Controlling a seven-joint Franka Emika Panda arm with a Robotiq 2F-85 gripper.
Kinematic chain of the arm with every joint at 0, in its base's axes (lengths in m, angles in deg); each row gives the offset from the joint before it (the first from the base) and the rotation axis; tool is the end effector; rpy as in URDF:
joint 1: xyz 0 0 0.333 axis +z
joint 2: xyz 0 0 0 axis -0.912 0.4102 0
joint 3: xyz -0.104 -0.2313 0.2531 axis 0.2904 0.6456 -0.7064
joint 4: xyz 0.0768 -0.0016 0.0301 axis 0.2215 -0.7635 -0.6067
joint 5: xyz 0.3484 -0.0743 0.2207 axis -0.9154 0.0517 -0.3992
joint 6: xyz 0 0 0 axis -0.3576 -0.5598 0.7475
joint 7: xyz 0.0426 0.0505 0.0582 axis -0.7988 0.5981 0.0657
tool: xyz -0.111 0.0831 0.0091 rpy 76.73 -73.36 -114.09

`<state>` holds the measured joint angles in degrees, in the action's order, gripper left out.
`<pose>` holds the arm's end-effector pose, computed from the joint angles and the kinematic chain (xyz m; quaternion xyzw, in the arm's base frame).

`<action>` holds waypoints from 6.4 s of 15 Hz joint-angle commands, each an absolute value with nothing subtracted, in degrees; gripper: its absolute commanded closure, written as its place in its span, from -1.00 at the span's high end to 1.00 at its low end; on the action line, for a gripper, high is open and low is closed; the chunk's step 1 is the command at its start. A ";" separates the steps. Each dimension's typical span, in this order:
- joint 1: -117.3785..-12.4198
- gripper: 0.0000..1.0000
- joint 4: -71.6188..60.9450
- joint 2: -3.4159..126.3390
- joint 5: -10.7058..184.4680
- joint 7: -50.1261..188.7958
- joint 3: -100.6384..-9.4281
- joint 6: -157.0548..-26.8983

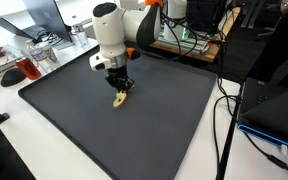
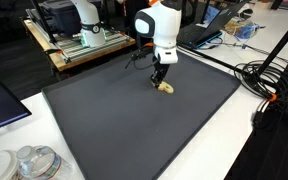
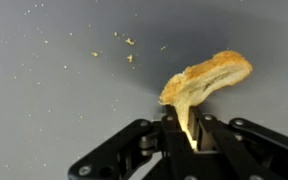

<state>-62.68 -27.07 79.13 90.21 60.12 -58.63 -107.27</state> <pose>0.6461 0.0317 0.1408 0.9932 0.1113 0.0133 0.0300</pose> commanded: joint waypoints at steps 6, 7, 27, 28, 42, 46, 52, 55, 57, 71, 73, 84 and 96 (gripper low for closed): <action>-62.54 -0.15 -29.41 76.91 91.35 60.24 -58.29 -105.32; -62.83 -0.04 -29.87 76.51 91.08 59.73 -58.67 -105.56; -60.31 1.00 -30.36 74.03 97.31 65.63 -54.81 -102.73; -66.66 1.00 -32.80 72.29 90.70 53.83 -62.06 -106.71; -78.79 1.00 -29.56 75.75 72.66 33.05 -71.55 -101.18; -75.63 1.00 -32.51 71.90 73.48 37.58 -70.43 -100.63; -66.72 1.00 -35.22 67.19 79.54 47.71 -67.80 -101.62; -60.67 1.00 -34.88 66.41 88.31 55.48 -64.70 -101.58; -57.31 1.00 -34.36 66.24 94.05 59.96 -63.13 -100.39; -43.84 1.00 -24.88 68.68 115.58 78.97 -61.85 -82.32; -43.08 1.00 -22.83 69.30 115.94 80.56 -62.57 -79.02; -41.33 1.00 -13.24 76.25 115.41 84.33 -63.48 -79.00; -44.65 1.00 -34.61 62.53 115.27 84.36 -63.05 -94.81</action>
